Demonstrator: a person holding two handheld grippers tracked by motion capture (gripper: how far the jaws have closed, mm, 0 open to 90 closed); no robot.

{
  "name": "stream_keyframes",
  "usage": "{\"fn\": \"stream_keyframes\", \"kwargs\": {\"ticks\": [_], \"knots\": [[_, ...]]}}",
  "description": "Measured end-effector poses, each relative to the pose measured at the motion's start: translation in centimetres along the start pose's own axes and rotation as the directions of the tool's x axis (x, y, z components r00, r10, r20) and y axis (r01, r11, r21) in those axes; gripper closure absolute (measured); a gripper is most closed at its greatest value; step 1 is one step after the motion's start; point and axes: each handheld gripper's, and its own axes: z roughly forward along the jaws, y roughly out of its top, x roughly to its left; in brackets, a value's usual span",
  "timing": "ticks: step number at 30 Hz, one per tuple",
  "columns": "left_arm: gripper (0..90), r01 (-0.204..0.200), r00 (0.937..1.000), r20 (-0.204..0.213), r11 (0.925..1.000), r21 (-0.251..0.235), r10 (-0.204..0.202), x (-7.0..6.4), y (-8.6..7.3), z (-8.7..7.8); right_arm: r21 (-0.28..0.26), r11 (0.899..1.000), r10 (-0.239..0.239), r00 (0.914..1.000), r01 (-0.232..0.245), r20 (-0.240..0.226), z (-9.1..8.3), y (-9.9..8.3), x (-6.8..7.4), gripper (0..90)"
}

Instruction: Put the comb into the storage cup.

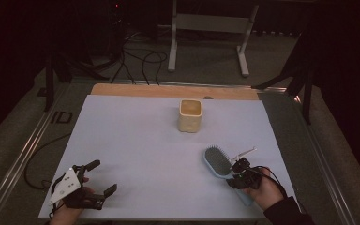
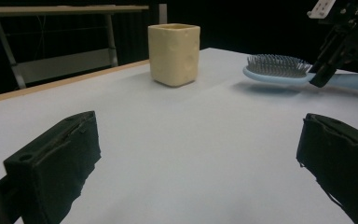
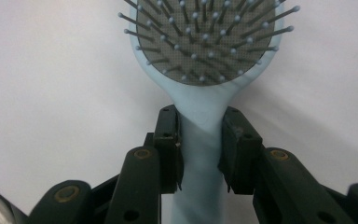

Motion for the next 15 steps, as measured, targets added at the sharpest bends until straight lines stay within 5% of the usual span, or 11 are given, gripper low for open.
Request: {"fn": "stream_keyframes", "kwargs": {"ticks": [15], "knots": [[0.0,0.001,1.0000,0.003,1.0000,0.003,-0.002,0.0,0.0,0.0,-0.080,0.997,-0.003,0.9998,0.001,-0.022,-1.4,0.6,0.5,70.7]]}}
